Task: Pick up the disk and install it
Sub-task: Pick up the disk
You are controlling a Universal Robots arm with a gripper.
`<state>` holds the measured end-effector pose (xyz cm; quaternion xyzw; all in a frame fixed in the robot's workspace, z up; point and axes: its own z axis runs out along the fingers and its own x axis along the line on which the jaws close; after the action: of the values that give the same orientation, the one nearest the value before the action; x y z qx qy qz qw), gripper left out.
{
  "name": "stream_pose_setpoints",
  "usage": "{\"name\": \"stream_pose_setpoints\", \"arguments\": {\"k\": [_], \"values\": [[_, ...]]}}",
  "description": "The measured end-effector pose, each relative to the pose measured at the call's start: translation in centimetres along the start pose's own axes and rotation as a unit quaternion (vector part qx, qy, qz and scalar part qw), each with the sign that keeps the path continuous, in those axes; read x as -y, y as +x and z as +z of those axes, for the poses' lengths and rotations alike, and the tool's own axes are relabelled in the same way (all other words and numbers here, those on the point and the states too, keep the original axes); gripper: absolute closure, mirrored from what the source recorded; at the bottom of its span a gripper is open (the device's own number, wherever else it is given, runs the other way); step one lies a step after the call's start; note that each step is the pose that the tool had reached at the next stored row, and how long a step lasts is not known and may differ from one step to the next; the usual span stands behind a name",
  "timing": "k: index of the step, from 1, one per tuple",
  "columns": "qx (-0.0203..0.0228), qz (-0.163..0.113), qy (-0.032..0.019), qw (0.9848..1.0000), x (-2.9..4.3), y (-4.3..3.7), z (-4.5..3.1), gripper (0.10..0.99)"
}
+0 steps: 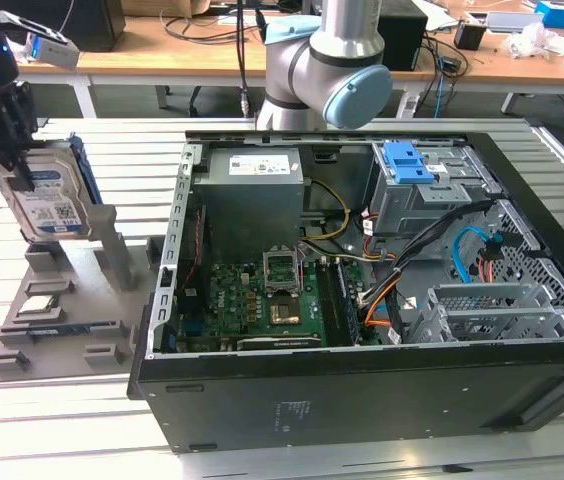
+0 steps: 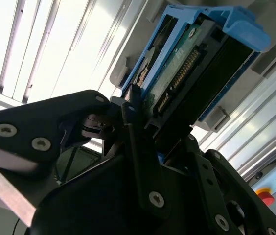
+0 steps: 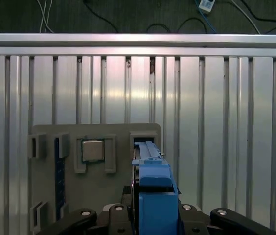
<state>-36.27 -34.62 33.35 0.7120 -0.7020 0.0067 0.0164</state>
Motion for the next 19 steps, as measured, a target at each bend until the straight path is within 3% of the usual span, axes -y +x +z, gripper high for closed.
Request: {"name": "stream_pose_setpoints", "arguments": {"k": [19], "values": [[0.0010,0.000,0.0000,1.0000,-0.03,0.08,-2.30,0.725]]}}
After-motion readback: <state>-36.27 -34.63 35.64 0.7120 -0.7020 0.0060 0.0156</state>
